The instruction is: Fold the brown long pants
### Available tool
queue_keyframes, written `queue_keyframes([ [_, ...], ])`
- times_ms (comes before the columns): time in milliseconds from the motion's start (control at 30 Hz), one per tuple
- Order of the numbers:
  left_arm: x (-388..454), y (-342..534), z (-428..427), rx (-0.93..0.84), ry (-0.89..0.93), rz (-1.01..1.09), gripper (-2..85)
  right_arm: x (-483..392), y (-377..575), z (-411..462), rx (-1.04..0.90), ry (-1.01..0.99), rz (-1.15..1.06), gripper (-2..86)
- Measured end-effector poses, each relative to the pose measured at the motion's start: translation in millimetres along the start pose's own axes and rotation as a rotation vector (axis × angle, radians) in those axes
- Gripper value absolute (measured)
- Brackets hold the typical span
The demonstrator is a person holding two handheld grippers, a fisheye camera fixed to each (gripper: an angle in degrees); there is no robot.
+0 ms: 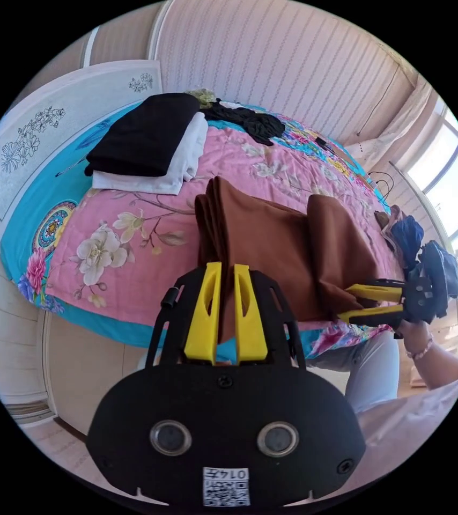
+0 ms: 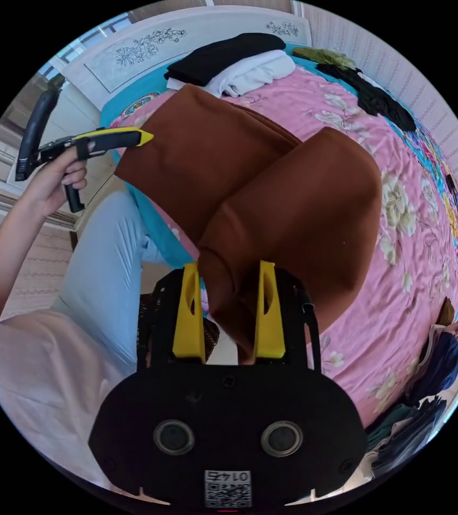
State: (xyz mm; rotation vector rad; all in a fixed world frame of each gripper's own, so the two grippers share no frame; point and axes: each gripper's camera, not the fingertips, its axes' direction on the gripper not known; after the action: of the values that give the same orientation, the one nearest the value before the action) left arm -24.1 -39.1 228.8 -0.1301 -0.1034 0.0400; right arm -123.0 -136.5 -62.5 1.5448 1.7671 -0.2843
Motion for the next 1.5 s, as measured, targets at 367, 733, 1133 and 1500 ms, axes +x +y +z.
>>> queue_keyframes([
  [367, 74.6, 26.2, -43.5, 0.103, 0.490, 0.244, 3.9, 109.5, 142.4, -63.8, 0.247, -0.161, 0.478, 4.0],
  [733, 173.8, 63.7, 2.8, -0.073, 0.424, 0.512, 4.2, 93.2, 171.5, -77.0, 0.412, -0.409, 0.476, 14.9],
  [1133, 75.5, 54.0, -27.0, 0.053, 0.137, 0.398, 3.2, 61.8, 73.7, -41.1, 0.152, -0.369, 0.289, 3.2],
  [1500, -85.6, -59.1, 42.4, -0.234, 0.164, -0.095, 11.2, 165.2, 170.8, -223.7, 0.250, 0.149, 0.711, 4.7],
])
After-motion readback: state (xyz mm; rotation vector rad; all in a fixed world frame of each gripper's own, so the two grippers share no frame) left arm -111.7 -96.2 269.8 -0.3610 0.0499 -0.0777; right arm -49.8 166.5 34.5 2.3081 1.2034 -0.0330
